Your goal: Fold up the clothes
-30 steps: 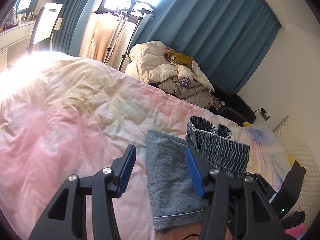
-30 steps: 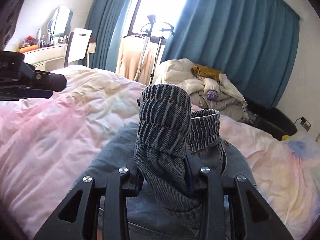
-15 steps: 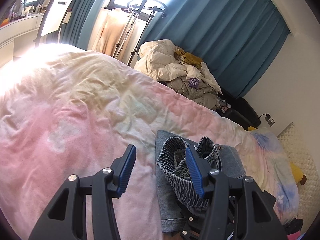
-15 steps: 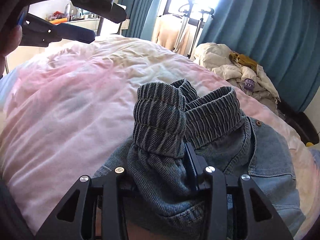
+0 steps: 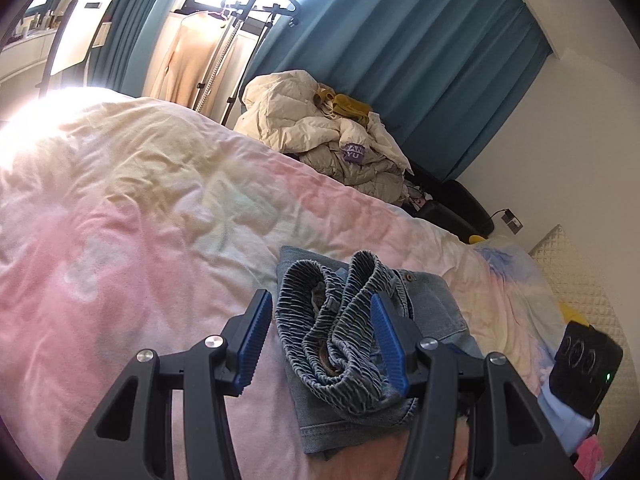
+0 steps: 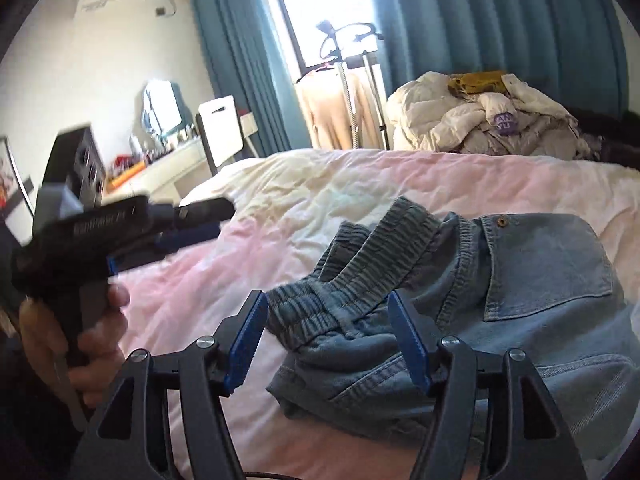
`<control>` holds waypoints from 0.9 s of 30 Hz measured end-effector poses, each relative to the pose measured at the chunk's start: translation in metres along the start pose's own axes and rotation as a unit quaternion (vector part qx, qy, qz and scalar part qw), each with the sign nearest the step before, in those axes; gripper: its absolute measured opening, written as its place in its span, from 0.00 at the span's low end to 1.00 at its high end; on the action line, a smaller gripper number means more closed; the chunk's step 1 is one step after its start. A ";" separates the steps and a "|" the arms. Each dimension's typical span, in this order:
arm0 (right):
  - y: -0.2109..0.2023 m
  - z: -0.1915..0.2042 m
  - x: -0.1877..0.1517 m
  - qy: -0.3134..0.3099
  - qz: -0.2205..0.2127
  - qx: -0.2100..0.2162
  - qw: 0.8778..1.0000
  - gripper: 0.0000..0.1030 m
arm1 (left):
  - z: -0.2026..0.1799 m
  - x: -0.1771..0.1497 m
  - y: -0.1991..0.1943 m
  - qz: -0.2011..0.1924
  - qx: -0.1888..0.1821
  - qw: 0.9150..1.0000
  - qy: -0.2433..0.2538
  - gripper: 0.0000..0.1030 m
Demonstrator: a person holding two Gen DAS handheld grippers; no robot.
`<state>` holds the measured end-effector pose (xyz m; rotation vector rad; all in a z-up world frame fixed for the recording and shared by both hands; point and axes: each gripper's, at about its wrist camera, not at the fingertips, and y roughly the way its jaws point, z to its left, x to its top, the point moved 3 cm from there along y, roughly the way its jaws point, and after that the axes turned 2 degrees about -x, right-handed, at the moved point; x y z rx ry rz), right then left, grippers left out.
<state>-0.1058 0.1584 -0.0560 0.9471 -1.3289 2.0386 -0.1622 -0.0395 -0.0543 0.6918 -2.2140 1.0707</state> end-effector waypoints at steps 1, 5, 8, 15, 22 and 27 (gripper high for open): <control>0.000 -0.011 0.006 0.026 -0.005 0.002 1.000 0.62 | -0.002 -0.002 0.002 0.005 -0.003 1.000 0.006 0.51; 0.021 -0.041 0.037 0.070 0.016 -0.036 0.997 0.62 | -0.014 -0.011 0.014 0.032 -0.022 0.999 0.032 0.51; 0.043 -0.055 0.064 0.097 0.038 -0.027 0.994 0.62 | -0.024 -0.019 0.025 0.054 -0.029 0.996 0.059 0.51; 0.109 -0.070 0.084 0.096 0.096 -0.046 0.990 0.62 | -0.035 -0.034 0.049 0.090 -0.023 0.991 0.099 0.51; 0.138 -0.074 0.059 0.047 0.121 -0.075 0.989 0.59 | -0.033 -0.045 0.076 0.128 -0.004 0.985 0.120 0.48; 0.129 -0.075 0.060 0.040 0.123 -0.097 0.987 0.32 | -0.033 -0.049 0.077 0.132 0.002 0.984 0.123 0.46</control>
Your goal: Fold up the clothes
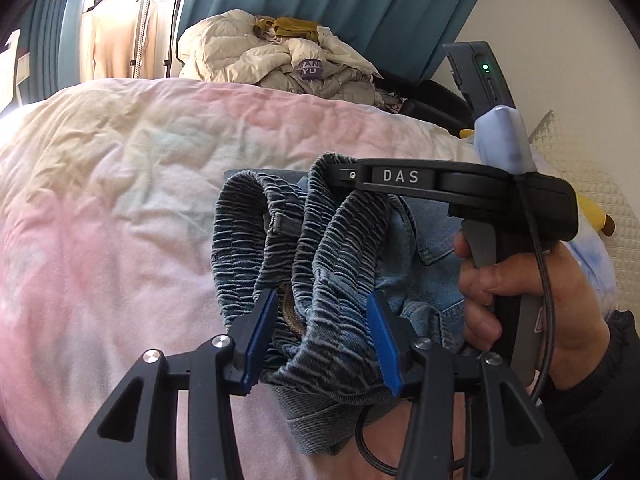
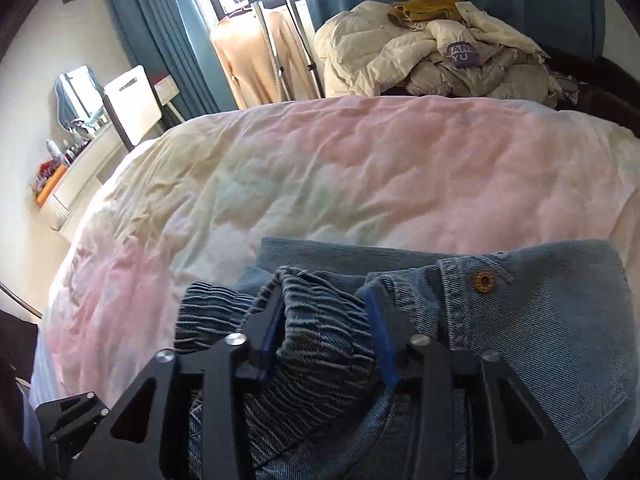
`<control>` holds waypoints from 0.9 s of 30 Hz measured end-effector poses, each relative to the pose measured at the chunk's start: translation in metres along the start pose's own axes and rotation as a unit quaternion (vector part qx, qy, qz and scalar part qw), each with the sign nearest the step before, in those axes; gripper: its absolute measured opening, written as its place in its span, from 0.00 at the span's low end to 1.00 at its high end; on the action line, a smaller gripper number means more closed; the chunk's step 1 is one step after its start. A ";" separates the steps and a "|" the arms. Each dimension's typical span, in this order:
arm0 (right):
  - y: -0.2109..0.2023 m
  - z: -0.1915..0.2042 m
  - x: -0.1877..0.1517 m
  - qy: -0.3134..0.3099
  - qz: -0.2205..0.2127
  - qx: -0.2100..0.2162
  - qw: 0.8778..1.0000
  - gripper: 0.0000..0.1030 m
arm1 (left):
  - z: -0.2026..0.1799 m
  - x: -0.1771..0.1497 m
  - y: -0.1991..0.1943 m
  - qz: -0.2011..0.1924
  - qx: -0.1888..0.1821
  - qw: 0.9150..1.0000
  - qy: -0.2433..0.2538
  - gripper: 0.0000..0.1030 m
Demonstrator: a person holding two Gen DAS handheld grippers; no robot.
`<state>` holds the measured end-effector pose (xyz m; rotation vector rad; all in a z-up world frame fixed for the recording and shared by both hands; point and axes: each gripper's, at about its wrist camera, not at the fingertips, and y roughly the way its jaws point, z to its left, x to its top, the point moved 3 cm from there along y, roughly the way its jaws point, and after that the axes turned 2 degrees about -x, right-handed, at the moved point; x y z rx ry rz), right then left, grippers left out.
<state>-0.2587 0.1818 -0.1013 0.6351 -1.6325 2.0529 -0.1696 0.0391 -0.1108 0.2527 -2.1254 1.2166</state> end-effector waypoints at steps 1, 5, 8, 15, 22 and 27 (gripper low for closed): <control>-0.004 0.000 0.000 -0.001 -0.007 -0.001 1.000 0.25 | -0.001 -0.001 -0.001 0.000 0.001 1.000 0.000 0.46; -0.017 0.006 0.004 0.000 -0.037 0.018 0.999 0.15 | -0.004 -0.004 -0.008 -0.005 -0.002 1.000 -0.008 0.44; -0.031 0.026 0.016 -0.025 -0.064 0.031 0.997 0.15 | -0.003 -0.006 -0.017 -0.014 -0.005 1.000 -0.020 0.43; -0.014 0.068 0.030 -0.086 -0.070 0.050 0.993 0.15 | 0.010 -0.011 -0.017 -0.011 0.000 0.998 -0.060 0.43; 0.057 0.055 0.012 -0.047 -0.015 0.086 0.995 0.15 | 0.040 -0.018 0.008 0.019 -0.015 0.990 -0.139 0.43; 0.058 0.060 0.010 -0.062 -0.019 0.073 0.995 0.16 | 0.042 -0.017 0.007 0.020 -0.024 0.986 -0.161 0.43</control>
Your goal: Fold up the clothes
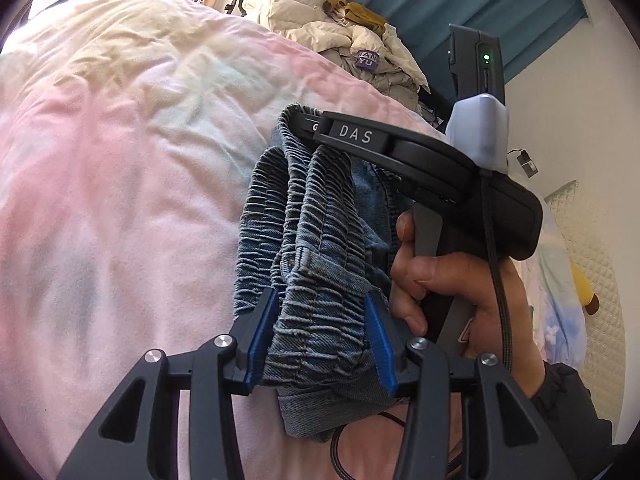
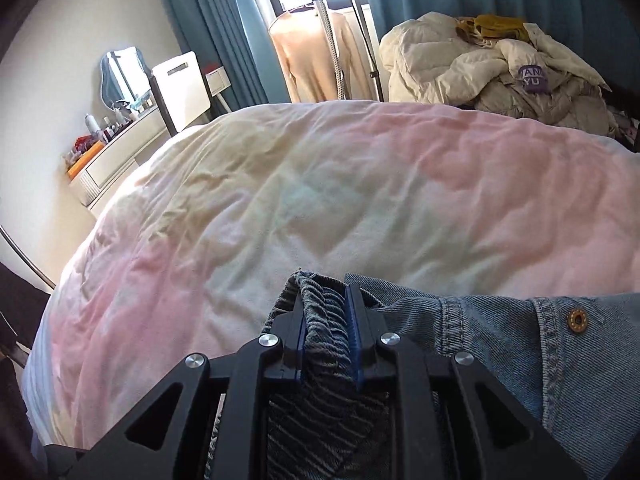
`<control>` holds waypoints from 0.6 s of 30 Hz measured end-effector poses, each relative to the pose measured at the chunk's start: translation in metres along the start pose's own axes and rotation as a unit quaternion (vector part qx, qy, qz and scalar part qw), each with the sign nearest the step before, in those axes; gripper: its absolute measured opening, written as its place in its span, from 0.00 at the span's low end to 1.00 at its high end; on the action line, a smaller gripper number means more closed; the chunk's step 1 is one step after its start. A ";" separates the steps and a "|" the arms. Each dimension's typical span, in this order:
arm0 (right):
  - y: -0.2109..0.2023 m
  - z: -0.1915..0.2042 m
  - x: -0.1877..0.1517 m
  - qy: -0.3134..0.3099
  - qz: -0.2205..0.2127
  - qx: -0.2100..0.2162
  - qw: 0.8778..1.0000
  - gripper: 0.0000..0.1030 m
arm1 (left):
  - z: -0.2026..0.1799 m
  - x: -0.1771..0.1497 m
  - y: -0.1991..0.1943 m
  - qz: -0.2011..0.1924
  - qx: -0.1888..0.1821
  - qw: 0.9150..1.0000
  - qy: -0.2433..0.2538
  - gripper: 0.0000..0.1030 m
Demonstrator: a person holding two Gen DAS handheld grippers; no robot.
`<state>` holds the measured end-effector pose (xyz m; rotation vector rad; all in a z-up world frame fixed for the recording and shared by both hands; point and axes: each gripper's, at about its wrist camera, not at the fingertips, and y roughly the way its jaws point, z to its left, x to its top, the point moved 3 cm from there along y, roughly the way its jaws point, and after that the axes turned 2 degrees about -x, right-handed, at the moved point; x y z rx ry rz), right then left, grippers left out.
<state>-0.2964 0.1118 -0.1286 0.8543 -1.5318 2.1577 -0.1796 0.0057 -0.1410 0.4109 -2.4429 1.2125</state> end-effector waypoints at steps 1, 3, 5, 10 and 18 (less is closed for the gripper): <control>-0.002 -0.002 0.000 0.006 -0.002 0.004 1.000 0.17 | -0.001 0.000 -0.001 -0.001 -0.001 1.000 -0.001 0.43; -0.010 -0.005 0.001 0.019 -0.007 0.027 0.999 0.29 | -0.003 -0.001 -0.005 -0.003 -0.002 1.000 -0.002 0.43; -0.021 -0.007 0.002 0.032 -0.011 0.049 0.998 0.33 | -0.007 -0.001 -0.012 -0.014 0.005 1.000 -0.005 0.43; -0.066 -0.018 -0.004 0.063 -0.026 0.041 0.997 0.35 | -0.018 0.000 -0.044 -0.066 -0.016 0.998 -0.012 0.45; -0.167 -0.052 -0.049 0.105 -0.049 -0.005 0.993 0.37 | -0.017 -0.016 -0.053 -0.036 -0.055 0.997 -0.029 0.46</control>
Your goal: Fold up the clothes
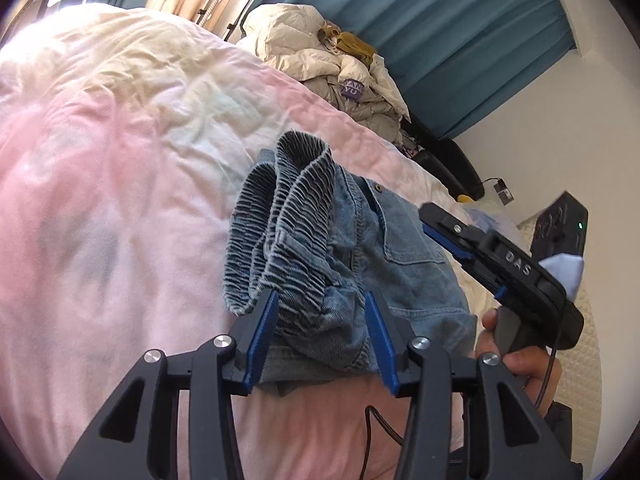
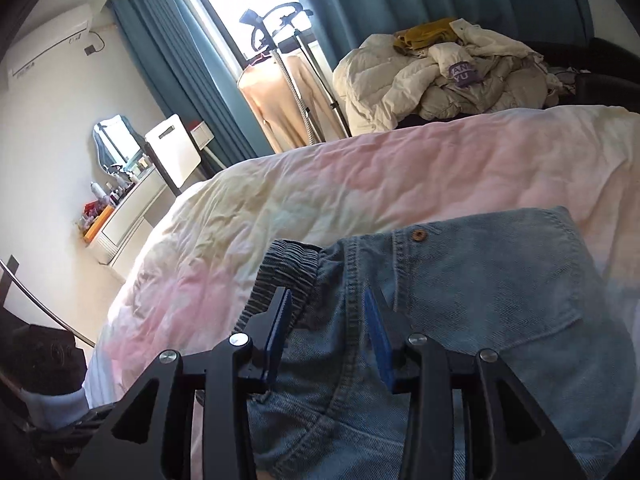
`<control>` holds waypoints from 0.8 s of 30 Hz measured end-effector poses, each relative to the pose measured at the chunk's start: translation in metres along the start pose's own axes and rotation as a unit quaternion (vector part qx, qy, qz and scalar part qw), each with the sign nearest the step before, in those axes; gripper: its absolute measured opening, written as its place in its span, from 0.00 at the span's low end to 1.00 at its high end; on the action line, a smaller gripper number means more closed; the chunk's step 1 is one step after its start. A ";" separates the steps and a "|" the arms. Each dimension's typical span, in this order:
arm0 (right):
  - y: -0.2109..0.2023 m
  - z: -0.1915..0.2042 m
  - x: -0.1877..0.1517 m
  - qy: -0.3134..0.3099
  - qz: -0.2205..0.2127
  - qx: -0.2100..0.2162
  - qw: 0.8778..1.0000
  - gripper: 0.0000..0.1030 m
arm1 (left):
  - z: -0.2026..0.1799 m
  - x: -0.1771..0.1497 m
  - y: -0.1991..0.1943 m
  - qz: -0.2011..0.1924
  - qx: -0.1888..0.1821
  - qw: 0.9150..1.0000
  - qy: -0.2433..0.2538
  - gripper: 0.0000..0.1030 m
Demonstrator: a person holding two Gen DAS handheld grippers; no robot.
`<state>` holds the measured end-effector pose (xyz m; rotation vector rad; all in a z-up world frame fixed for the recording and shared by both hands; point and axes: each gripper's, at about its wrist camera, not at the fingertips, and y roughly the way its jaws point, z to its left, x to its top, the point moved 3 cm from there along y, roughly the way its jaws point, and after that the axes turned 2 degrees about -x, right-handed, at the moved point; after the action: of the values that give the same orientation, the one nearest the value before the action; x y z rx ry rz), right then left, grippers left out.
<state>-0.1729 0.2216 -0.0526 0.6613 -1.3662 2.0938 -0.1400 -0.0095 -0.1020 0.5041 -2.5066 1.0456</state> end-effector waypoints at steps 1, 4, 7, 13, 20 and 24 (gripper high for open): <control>-0.015 -0.006 -0.008 0.001 -0.004 -0.009 1.000 0.37 | -0.001 -0.003 -0.001 0.005 -0.009 1.000 -0.005 0.48; -0.058 -0.028 -0.035 0.033 -0.014 -0.021 0.999 0.37 | -0.005 -0.016 0.001 0.020 -0.027 0.999 -0.022 0.70; -0.092 -0.056 -0.060 0.087 -0.021 -0.022 0.996 0.38 | -0.008 -0.025 0.008 0.037 -0.044 0.998 -0.031 0.77; -0.116 -0.086 -0.076 0.165 -0.035 -0.015 0.985 0.38 | 0.006 -0.037 0.029 0.082 -0.002 0.995 -0.051 0.80; -0.107 -0.096 -0.076 0.182 -0.033 -0.029 0.982 0.39 | 0.042 -0.035 0.050 0.094 -0.059 0.981 -0.158 0.79; -0.102 -0.101 -0.079 0.200 -0.028 -0.025 0.979 0.39 | 0.039 -0.036 0.055 0.093 -0.078 0.979 -0.165 0.79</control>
<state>-0.0572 0.3357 -0.0745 0.2327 -1.1529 2.0024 -0.1424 0.0046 -0.1772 0.4316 -2.9500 0.8766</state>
